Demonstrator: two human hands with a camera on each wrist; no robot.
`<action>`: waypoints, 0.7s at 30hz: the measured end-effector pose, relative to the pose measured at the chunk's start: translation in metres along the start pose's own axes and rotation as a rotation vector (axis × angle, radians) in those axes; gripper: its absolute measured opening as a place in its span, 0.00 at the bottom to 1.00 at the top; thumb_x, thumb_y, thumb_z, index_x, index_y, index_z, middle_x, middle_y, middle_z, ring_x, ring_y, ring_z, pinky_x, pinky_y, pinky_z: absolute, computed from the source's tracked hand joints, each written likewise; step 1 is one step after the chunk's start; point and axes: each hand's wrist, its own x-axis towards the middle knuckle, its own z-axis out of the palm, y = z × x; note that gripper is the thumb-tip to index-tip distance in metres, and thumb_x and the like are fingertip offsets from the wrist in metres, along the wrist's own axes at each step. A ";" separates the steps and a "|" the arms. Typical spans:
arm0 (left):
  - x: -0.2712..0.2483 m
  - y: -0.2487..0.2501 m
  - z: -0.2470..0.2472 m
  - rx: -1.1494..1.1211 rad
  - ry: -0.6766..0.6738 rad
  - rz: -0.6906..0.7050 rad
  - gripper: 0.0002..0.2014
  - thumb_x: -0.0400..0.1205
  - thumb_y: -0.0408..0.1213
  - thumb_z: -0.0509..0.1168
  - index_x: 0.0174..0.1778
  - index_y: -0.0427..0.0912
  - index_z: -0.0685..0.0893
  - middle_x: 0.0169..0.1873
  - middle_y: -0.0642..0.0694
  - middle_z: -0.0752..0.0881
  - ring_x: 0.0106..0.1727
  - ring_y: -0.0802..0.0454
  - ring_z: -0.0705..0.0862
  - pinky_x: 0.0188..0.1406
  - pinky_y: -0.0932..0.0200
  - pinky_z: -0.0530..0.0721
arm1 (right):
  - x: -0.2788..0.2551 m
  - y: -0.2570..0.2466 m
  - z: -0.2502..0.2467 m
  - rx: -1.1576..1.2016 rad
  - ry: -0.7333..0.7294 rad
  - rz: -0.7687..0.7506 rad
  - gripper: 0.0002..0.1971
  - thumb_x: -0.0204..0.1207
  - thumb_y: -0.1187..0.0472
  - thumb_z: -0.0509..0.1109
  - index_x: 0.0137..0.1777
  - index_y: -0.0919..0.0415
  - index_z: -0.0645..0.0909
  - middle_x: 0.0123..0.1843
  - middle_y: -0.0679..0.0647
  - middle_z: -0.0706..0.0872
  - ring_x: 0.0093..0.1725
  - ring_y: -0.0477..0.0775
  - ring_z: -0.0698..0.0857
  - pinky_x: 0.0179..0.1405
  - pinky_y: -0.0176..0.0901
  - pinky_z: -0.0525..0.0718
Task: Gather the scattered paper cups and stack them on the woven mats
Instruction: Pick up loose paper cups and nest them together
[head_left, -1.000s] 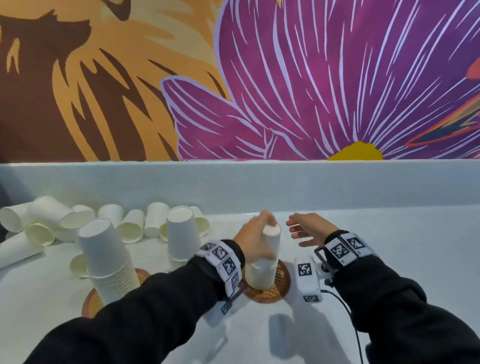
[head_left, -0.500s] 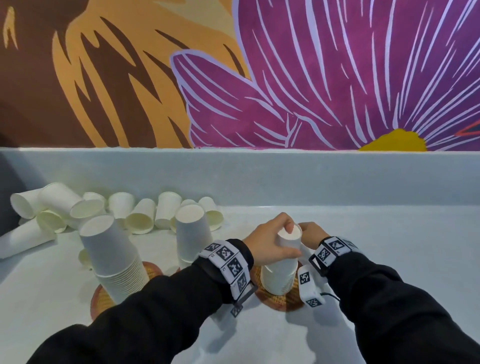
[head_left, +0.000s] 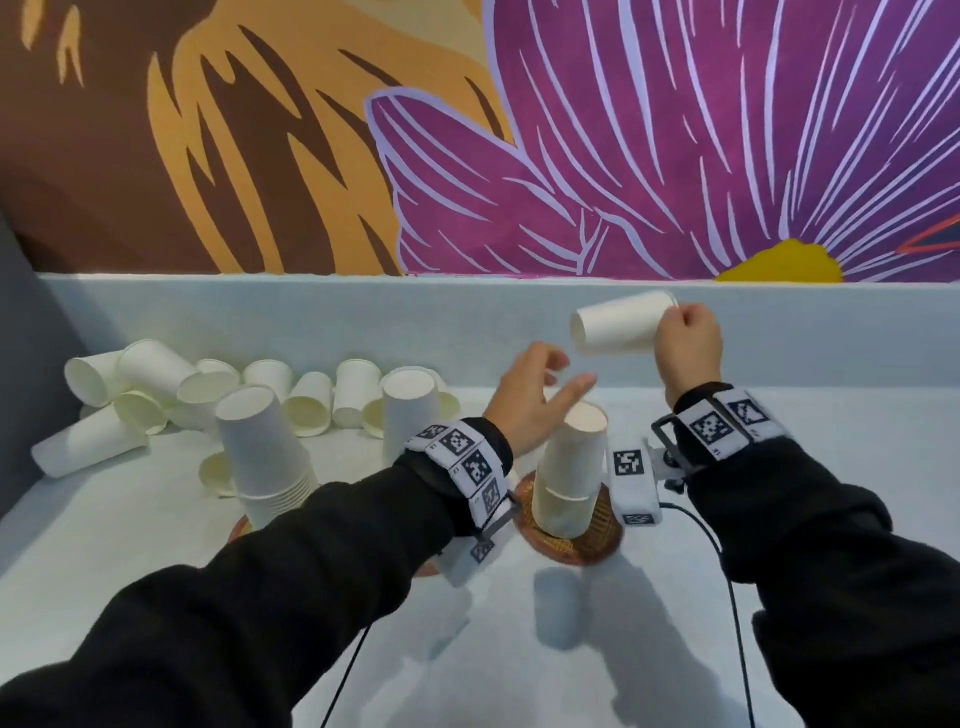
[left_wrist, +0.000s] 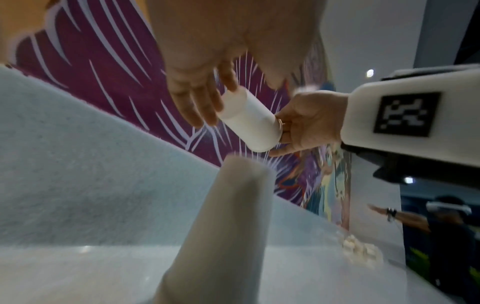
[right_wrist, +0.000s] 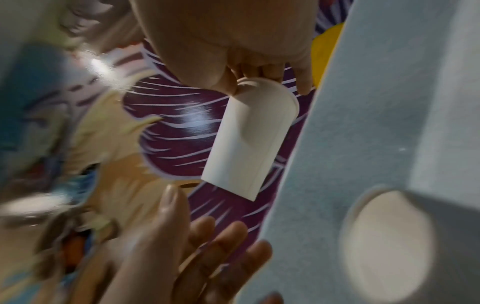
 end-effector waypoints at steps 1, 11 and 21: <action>-0.002 0.008 -0.009 -0.075 0.120 -0.017 0.23 0.82 0.52 0.63 0.66 0.41 0.71 0.60 0.46 0.78 0.55 0.52 0.81 0.45 0.66 0.77 | -0.009 -0.015 0.001 0.043 -0.014 -0.038 0.11 0.83 0.63 0.53 0.53 0.66 0.76 0.50 0.60 0.77 0.49 0.57 0.75 0.47 0.45 0.72; -0.033 0.047 -0.126 -0.045 0.305 -0.097 0.24 0.74 0.52 0.72 0.61 0.45 0.75 0.51 0.47 0.82 0.46 0.49 0.85 0.23 0.59 0.86 | -0.113 -0.081 0.048 0.157 -0.484 -0.027 0.18 0.82 0.62 0.55 0.69 0.68 0.71 0.67 0.64 0.77 0.66 0.64 0.78 0.58 0.56 0.84; -0.076 0.015 -0.238 0.276 0.113 -0.104 0.29 0.82 0.63 0.52 0.49 0.38 0.79 0.33 0.45 0.83 0.26 0.49 0.84 0.17 0.63 0.76 | -0.200 -0.136 0.116 0.009 -0.816 -0.314 0.36 0.56 0.50 0.81 0.64 0.57 0.72 0.59 0.55 0.84 0.58 0.55 0.84 0.58 0.57 0.85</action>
